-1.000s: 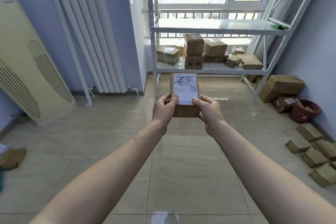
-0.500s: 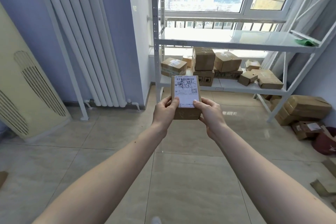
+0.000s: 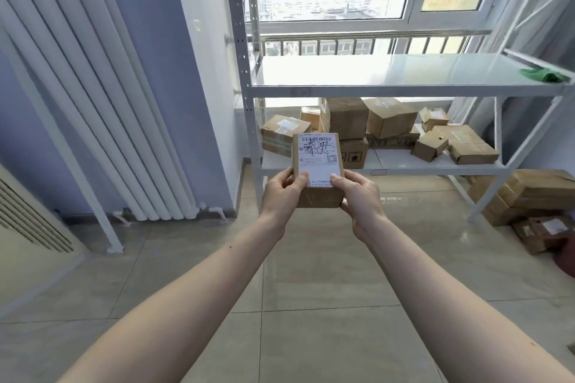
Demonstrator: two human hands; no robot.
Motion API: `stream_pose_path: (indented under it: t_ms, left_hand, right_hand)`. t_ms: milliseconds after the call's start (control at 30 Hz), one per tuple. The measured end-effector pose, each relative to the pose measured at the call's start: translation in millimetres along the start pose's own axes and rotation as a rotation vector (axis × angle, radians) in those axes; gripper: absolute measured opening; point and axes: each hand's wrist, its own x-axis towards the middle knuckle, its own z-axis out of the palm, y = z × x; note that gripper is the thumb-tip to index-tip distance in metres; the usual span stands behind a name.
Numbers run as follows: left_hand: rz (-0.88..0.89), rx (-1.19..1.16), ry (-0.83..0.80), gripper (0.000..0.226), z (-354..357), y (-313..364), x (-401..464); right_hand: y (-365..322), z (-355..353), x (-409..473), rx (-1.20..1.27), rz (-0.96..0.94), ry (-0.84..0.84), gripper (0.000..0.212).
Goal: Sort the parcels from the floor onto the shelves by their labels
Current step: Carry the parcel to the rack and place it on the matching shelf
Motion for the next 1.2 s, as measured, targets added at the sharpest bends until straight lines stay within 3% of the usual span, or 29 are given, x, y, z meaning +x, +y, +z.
stream_pose_path:
  t_ms: [400,800,900,1033,1200]
  left_hand:
    - [0.014,0.013,0.023,0.031,34,17,228]
    - [0.027,0.041,0.066,0.027,25,35,430]
    - [0.014,0.072,0.051,0.033,17,40,481]
    - [0.006,0.080,0.009,0.035,13,50,544]
    - [-0.002,0.054,0.000,0.018,12,55,605]
  right_hand:
    - [-44,39,232,-0.057,-0.012,-0.050,0.058]
    - [-73,111,421,-0.077,-0.023,-0.039,0.051]
    - [-82,134,460,-0.064,-0.022,-0.029,0.042]
    - [-94,155,509,-0.057,-0.037,-0.006,0.009]
    - [-107,175,562,-0.081,-0.039,0.002,0.030]
